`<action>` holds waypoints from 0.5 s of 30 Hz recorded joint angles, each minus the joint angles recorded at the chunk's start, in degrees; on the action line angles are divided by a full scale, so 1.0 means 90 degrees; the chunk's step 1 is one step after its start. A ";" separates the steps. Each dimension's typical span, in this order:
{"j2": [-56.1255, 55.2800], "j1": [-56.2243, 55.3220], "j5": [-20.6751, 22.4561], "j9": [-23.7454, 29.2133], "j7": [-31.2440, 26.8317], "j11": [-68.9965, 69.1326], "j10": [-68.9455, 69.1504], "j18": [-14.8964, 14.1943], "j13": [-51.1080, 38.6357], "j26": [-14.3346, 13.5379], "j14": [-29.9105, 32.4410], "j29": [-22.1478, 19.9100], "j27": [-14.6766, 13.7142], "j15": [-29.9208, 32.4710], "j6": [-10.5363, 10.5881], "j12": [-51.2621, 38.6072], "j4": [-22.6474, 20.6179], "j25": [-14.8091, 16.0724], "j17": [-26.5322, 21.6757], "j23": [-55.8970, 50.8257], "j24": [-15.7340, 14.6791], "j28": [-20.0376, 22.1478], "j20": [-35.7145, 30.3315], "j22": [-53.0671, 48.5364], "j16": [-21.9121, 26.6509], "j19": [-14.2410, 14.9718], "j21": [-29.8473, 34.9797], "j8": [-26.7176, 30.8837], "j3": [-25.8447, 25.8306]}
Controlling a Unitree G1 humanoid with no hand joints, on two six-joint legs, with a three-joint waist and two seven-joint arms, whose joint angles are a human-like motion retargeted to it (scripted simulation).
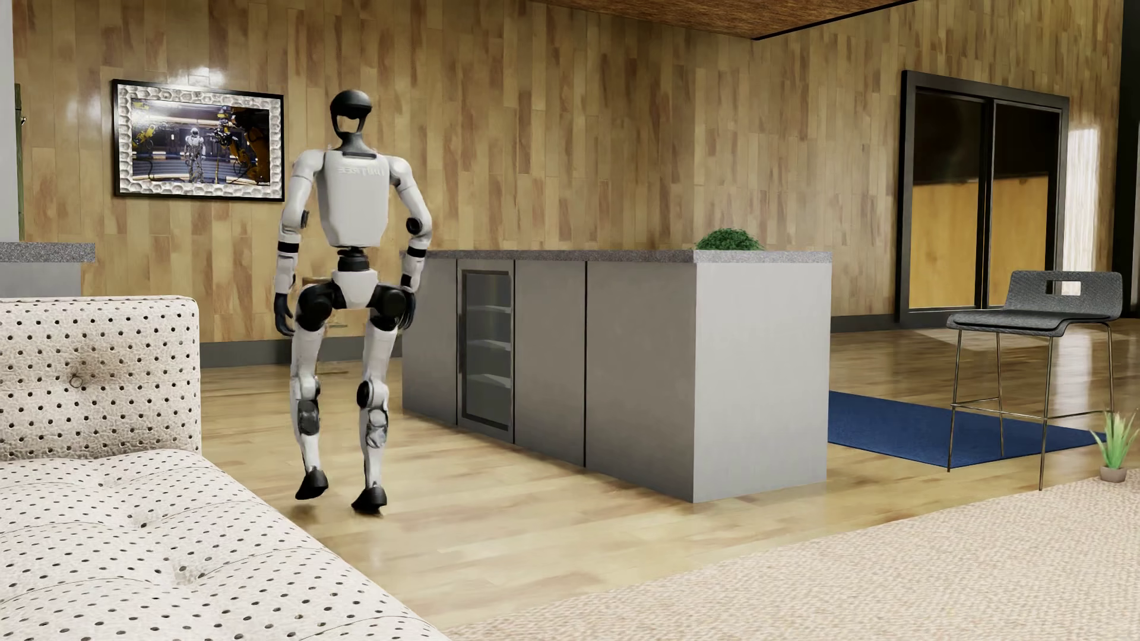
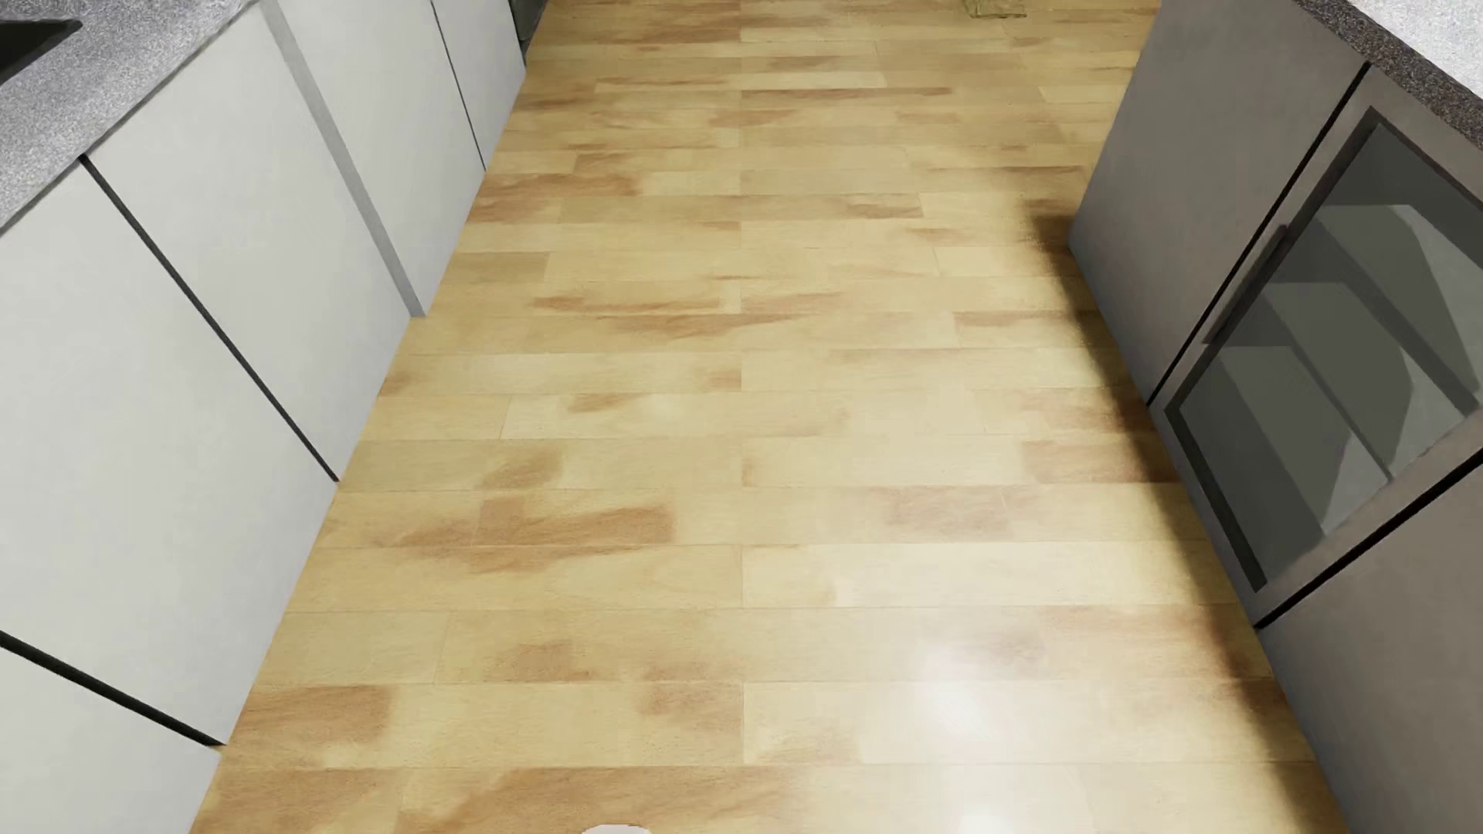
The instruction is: Walk towards the wood shelves
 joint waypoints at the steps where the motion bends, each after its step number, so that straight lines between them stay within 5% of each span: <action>1: 0.0640 -0.0263 -0.0075 -0.0026 0.0000 -0.0388 -0.1100 0.0000 -0.0214 0.0000 0.0099 0.0000 0.0000 -0.0595 -0.0053 0.0098 0.0109 0.0000 -0.0010 -0.0326 0.0000 0.0000 0.0077 -0.0058 0.0014 0.0000 -0.0278 0.0000 0.0348; 4: 0.1695 -0.0847 -0.0408 -0.0299 0.0000 -0.0694 -0.4029 0.0000 -0.1027 0.0000 0.0414 0.0000 0.0000 -0.1702 -0.0111 0.0251 0.0448 0.0000 -0.0098 -0.1064 0.0000 0.0000 0.0180 -0.0192 0.0017 0.0000 -0.0555 0.0000 0.0902; 6: 0.2479 -0.1139 -0.0796 -0.0298 0.0000 -0.0513 -0.3360 0.0000 -0.1003 0.0000 0.0128 0.0000 0.0000 -0.1682 -0.0099 0.0332 0.0510 0.0000 -0.0125 -0.1441 0.0000 0.0000 0.0273 -0.0080 -0.0017 0.0000 -0.0882 0.0000 0.1230; 8: 0.2443 -0.1623 -0.1186 -0.0583 0.0000 0.0663 -0.1880 0.0000 -0.0758 0.0000 0.0907 0.0000 0.0000 -0.0097 -0.0504 0.0290 0.0116 0.0000 0.0170 -0.1002 0.0000 0.0000 0.0193 0.0511 -0.0046 0.0000 -0.1002 0.0000 0.1297; 10: 0.1545 -0.0958 -0.1309 -0.0486 0.0000 0.3264 -0.1239 0.0000 -0.0521 0.0000 0.0264 0.0000 0.0000 0.2145 -0.0584 0.0050 -0.0356 0.0000 0.0270 -0.0296 0.0000 0.0000 0.0156 0.1029 -0.0116 0.0000 -0.0494 0.0000 0.1063; 13: -0.0579 0.0908 -0.0926 -0.0351 0.0000 0.5722 -0.2243 0.0000 -0.0277 0.0000 0.0048 0.0000 0.0000 0.1267 -0.0278 -0.0224 -0.0578 0.0000 0.0298 0.0596 0.0000 0.0000 0.0107 0.0655 -0.0181 0.0000 0.0306 0.0000 0.0131; 15: -0.1668 0.2115 -0.0657 -0.0285 0.0000 0.4403 -0.2956 0.0000 0.0159 0.0000 0.0094 0.0000 0.0000 0.1980 -0.0005 -0.0383 -0.0497 0.0000 0.0217 0.0999 0.0000 0.0000 0.0197 -0.0026 -0.0108 0.0000 0.0678 0.0000 -0.0660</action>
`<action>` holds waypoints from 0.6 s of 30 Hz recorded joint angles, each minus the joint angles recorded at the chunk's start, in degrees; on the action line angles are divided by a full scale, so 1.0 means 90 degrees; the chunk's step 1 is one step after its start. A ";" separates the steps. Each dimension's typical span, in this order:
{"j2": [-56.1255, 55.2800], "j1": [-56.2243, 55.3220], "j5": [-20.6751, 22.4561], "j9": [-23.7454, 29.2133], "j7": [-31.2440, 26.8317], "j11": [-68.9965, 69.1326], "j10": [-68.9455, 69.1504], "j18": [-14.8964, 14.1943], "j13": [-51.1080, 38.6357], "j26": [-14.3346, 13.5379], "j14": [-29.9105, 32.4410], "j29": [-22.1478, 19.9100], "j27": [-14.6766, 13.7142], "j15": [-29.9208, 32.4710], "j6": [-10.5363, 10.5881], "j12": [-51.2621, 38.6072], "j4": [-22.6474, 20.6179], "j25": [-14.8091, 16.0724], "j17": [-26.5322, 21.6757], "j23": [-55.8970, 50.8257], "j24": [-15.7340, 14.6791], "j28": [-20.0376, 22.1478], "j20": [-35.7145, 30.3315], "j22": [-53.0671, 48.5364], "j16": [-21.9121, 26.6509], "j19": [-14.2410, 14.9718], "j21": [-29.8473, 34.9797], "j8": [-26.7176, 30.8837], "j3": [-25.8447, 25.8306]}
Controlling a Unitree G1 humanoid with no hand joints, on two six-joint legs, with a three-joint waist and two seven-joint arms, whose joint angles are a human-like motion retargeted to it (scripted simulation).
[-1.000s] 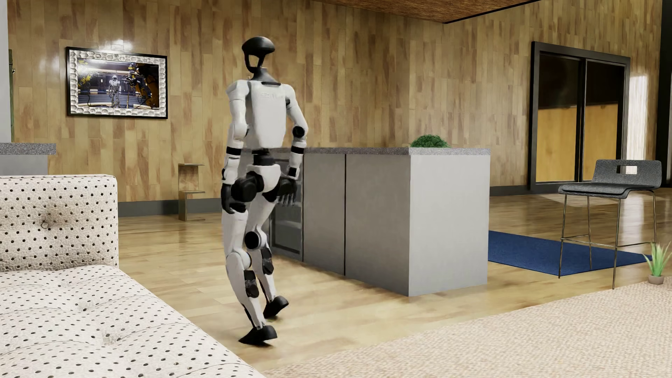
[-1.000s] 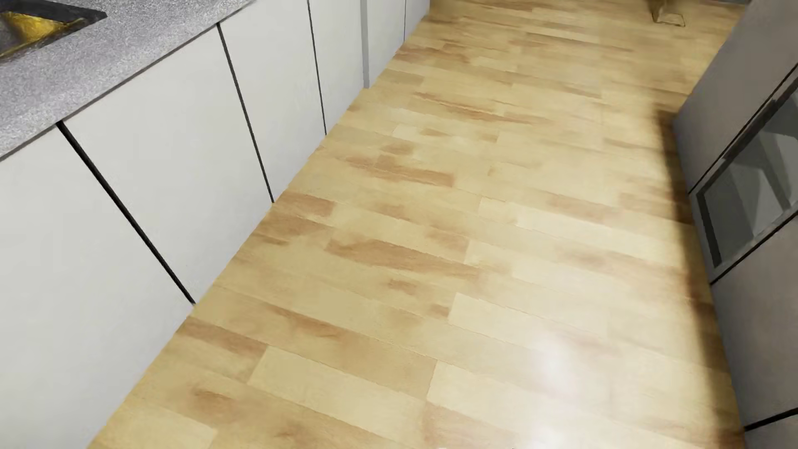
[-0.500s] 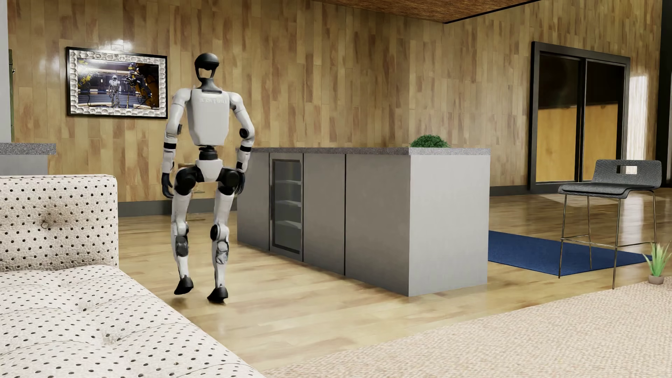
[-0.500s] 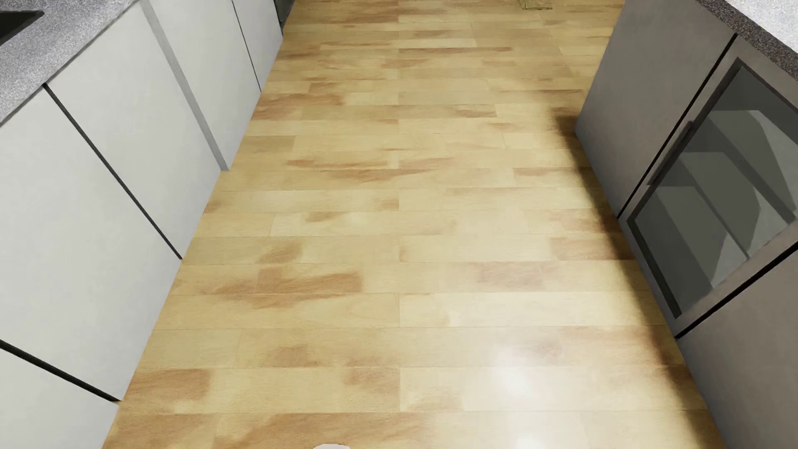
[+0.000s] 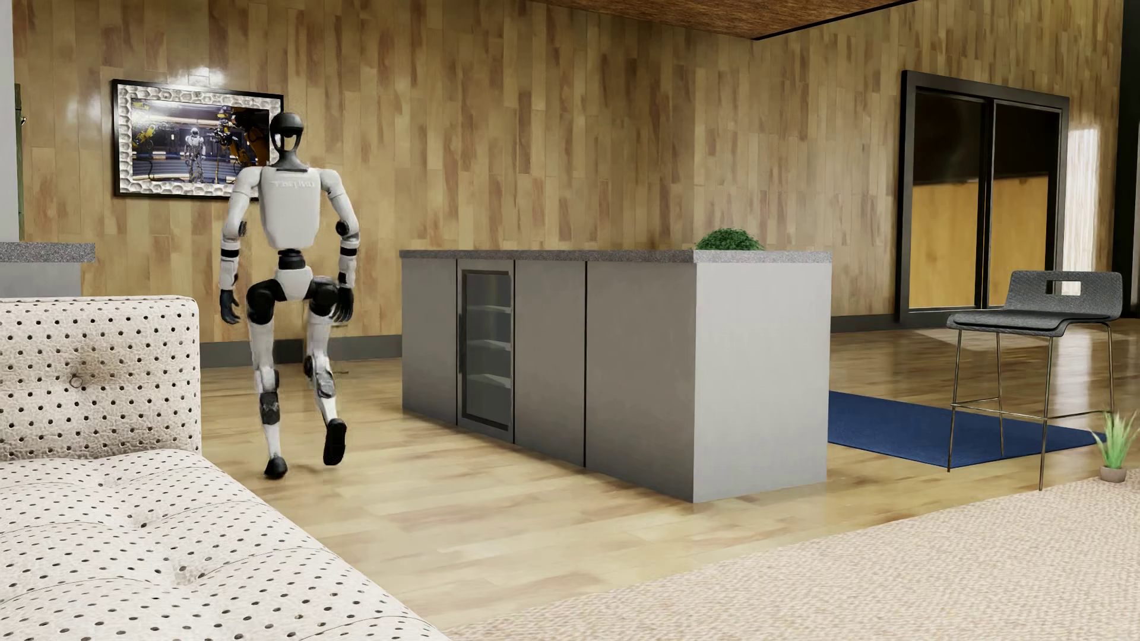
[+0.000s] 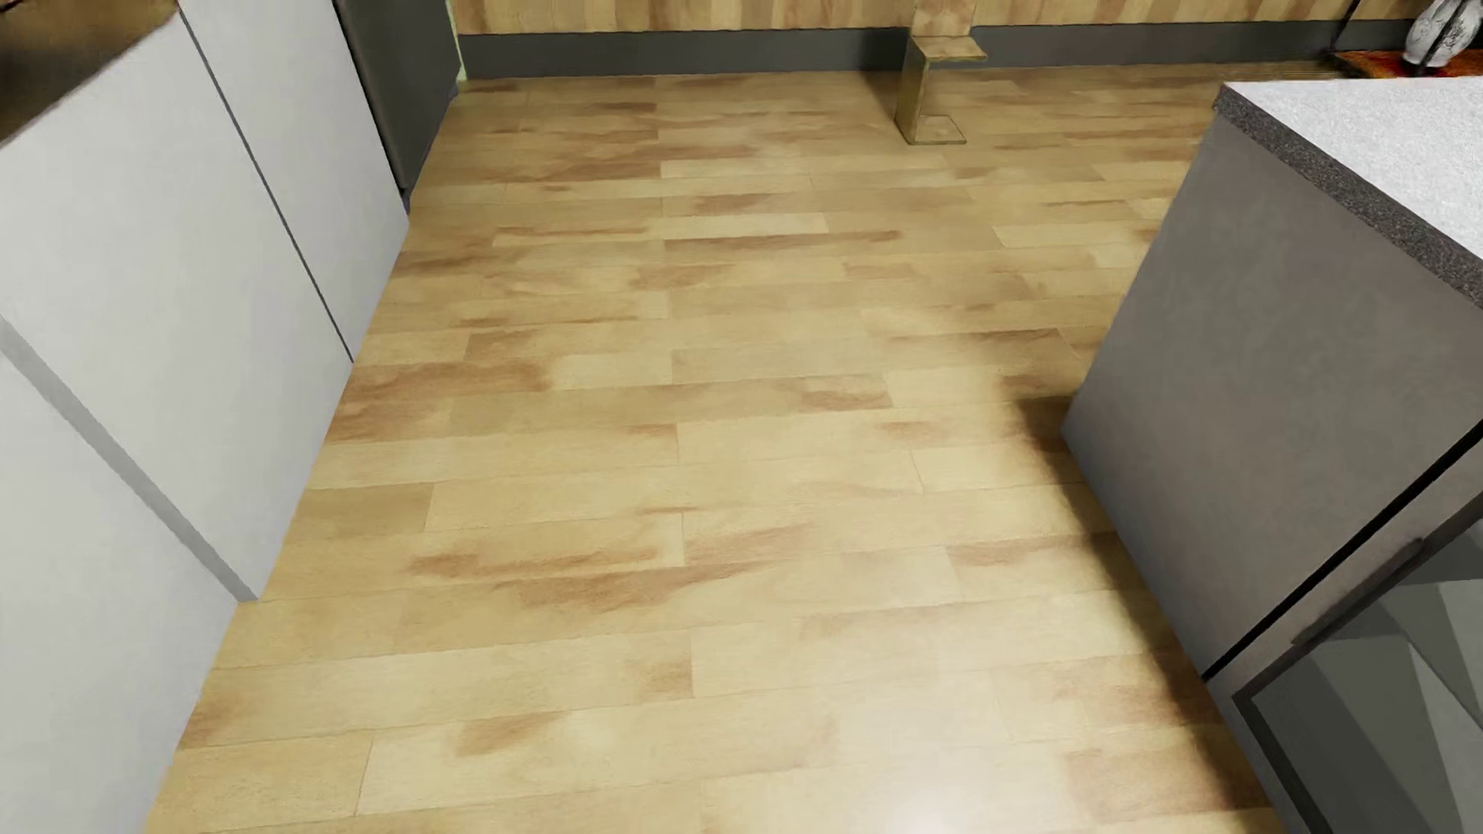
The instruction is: Walk towards the wood shelves
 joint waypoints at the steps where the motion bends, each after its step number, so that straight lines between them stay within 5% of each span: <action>1: -0.0470 0.0466 -0.0004 0.0037 0.0000 -0.1269 -0.0250 0.0000 0.0206 0.0000 0.0044 0.0000 0.0000 0.0716 0.0073 -0.0135 0.0049 0.0000 -0.0068 0.0078 0.0000 0.0000 0.0049 -0.0306 0.0054 0.0000 0.0144 0.0000 -0.0307; 2: -0.0770 0.0891 -0.0048 0.0024 0.0000 -0.2687 -0.0469 0.0000 0.0454 0.0000 -0.0005 0.0000 0.0000 0.1181 0.0105 -0.0283 0.0118 0.0000 -0.0086 0.0103 0.0000 0.0000 0.0195 -0.0640 0.0108 0.0000 0.0014 0.0000 -0.0607; 3: -0.0941 0.1193 -0.0107 -0.0029 0.0000 -0.4115 -0.0632 0.0000 0.0610 0.0000 -0.0104 0.0000 0.0000 0.0095 0.0094 -0.0491 0.0106 0.0000 -0.0103 0.0149 0.0000 0.0000 0.0220 -0.0850 0.0174 0.0000 0.0025 0.0000 -0.0814; 4: -0.0996 0.1608 -0.0254 -0.0039 0.0000 -0.4749 -0.0742 0.0000 0.0781 0.0000 -0.0162 0.0000 0.0000 -0.2337 0.0006 -0.0685 0.0062 0.0000 -0.0132 0.0097 0.0000 0.0000 0.0315 -0.1103 0.0256 0.0000 0.0138 0.0000 -0.0914; 5: -0.1287 0.1534 -0.0412 -0.0268 0.0000 -0.4658 -0.0495 0.0000 0.0856 0.0000 -0.0257 0.0000 0.0000 -0.3708 0.0063 -0.0770 0.0324 0.0000 -0.0054 0.0384 0.0000 0.0000 0.0479 -0.1263 0.0284 0.0000 0.0090 0.0000 -0.1208; 6: -0.1535 0.1779 -0.0507 -0.0232 0.0000 -0.4754 -0.0423 0.0000 0.0930 0.0000 -0.0114 0.0000 0.0000 -0.3592 0.0044 -0.0781 0.0412 0.0000 0.0009 0.0543 0.0000 0.0000 0.0706 -0.1304 0.0234 0.0000 0.0045 0.0000 -0.1391; 8: -0.2005 0.1813 -0.0203 -0.0383 0.0000 -0.4158 0.0423 0.0000 0.1060 0.0000 0.1018 0.0000 0.0000 -0.0178 0.0320 -0.0635 0.0903 0.0000 0.0097 0.0767 0.0000 0.0000 0.0985 -0.1191 0.0087 0.0000 0.0045 0.0000 -0.1420; 9: -0.2057 0.1669 0.0232 -0.0346 0.0000 -0.3404 0.1482 0.0000 0.1053 0.0000 0.2117 0.0000 0.0000 0.0485 0.0474 -0.0440 0.1079 0.0000 0.0081 0.0830 0.0000 0.0000 0.0962 -0.0905 -0.0019 0.0000 0.0294 0.0000 -0.1094; 10: -0.1755 0.1115 0.0402 -0.0273 0.0000 -0.3112 0.2719 0.0000 0.0899 0.0000 0.2850 0.0000 0.0000 0.0390 0.0578 -0.0335 0.1170 0.0000 0.0078 0.0895 0.0000 0.0000 0.0956 -0.0637 -0.0113 0.0000 0.0197 0.0000 -0.0932; 13: 0.0090 -0.0895 0.0856 0.0001 0.0000 -0.3728 0.5271 0.0000 0.0208 0.0000 0.0566 0.0000 0.0000 -0.0578 0.0423 -0.0252 0.0960 0.0000 0.0111 0.0631 0.0000 0.0000 0.0155 0.0077 -0.0144 0.0000 -0.0112 0.0000 -0.0252; 15: 0.1445 -0.1736 0.0631 0.0123 0.0000 -0.4408 0.4426 0.0000 -0.0030 0.0000 -0.0029 0.0000 0.0000 -0.1449 0.0100 0.0123 0.0658 0.0000 -0.0088 -0.0434 0.0000 0.0000 -0.0013 0.0126 -0.0059 0.0000 -0.0510 0.0000 0.0644; 18: 0.2781 -0.2355 0.0277 0.0017 0.0000 -0.4984 0.0686 0.0000 -0.0778 0.0000 -0.0237 0.0000 0.0000 -0.2773 -0.0109 0.0594 0.0646 0.0000 -0.0239 -0.1385 0.0000 0.0000 -0.0075 0.0174 0.0035 0.0000 -0.1094 0.0000 0.1418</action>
